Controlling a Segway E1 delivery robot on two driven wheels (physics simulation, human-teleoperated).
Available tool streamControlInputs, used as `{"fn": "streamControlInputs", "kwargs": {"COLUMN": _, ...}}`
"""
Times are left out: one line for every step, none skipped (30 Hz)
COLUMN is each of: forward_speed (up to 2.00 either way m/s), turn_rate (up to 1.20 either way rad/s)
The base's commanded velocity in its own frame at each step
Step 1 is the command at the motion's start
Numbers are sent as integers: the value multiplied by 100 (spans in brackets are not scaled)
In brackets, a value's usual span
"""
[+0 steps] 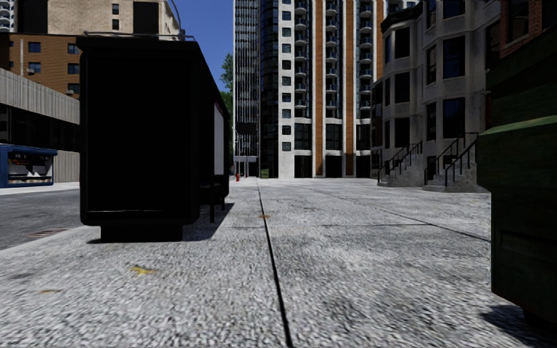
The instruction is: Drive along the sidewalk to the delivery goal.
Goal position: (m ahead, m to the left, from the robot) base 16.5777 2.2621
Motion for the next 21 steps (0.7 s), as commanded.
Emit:
{"fn": "streamControlInputs", "kwargs": {"forward_speed": 200, "turn_rate": 0}}
{"fn": "streamControlInputs", "kwargs": {"forward_speed": 200, "turn_rate": 0}}
{"fn": "streamControlInputs", "kwargs": {"forward_speed": 200, "turn_rate": 0}}
{"fn": "streamControlInputs", "kwargs": {"forward_speed": 200, "turn_rate": 0}}
{"fn": "streamControlInputs", "kwargs": {"forward_speed": 200, "turn_rate": 0}}
{"fn": "streamControlInputs", "kwargs": {"forward_speed": 200, "turn_rate": 0}}
{"fn": "streamControlInputs", "kwargs": {"forward_speed": 200, "turn_rate": 0}}
{"fn": "streamControlInputs", "kwargs": {"forward_speed": 200, "turn_rate": 0}}
{"fn": "streamControlInputs", "kwargs": {"forward_speed": 200, "turn_rate": 0}}
{"fn": "streamControlInputs", "kwargs": {"forward_speed": 200, "turn_rate": 0}}
{"fn": "streamControlInputs", "kwargs": {"forward_speed": 200, "turn_rate": 0}}
{"fn": "streamControlInputs", "kwargs": {"forward_speed": 200, "turn_rate": 0}}
{"fn": "streamControlInputs", "kwargs": {"forward_speed": 200, "turn_rate": 0}}
{"fn": "streamControlInputs", "kwargs": {"forward_speed": 200, "turn_rate": 0}}
{"fn": "streamControlInputs", "kwargs": {"forward_speed": 200, "turn_rate": 0}}
{"fn": "streamControlInputs", "kwargs": {"forward_speed": 200, "turn_rate": 0}}
{"fn": "streamControlInputs", "kwargs": {"forward_speed": 200, "turn_rate": 0}}
{"fn": "streamControlInputs", "kwargs": {"forward_speed": 200, "turn_rate": 0}}
{"fn": "streamControlInputs", "kwargs": {"forward_speed": 200, "turn_rate": 0}}
{"fn": "streamControlInputs", "kwargs": {"forward_speed": 200, "turn_rate": 0}}
{"fn": "streamControlInputs", "kwargs": {"forward_speed": 200, "turn_rate": 0}}
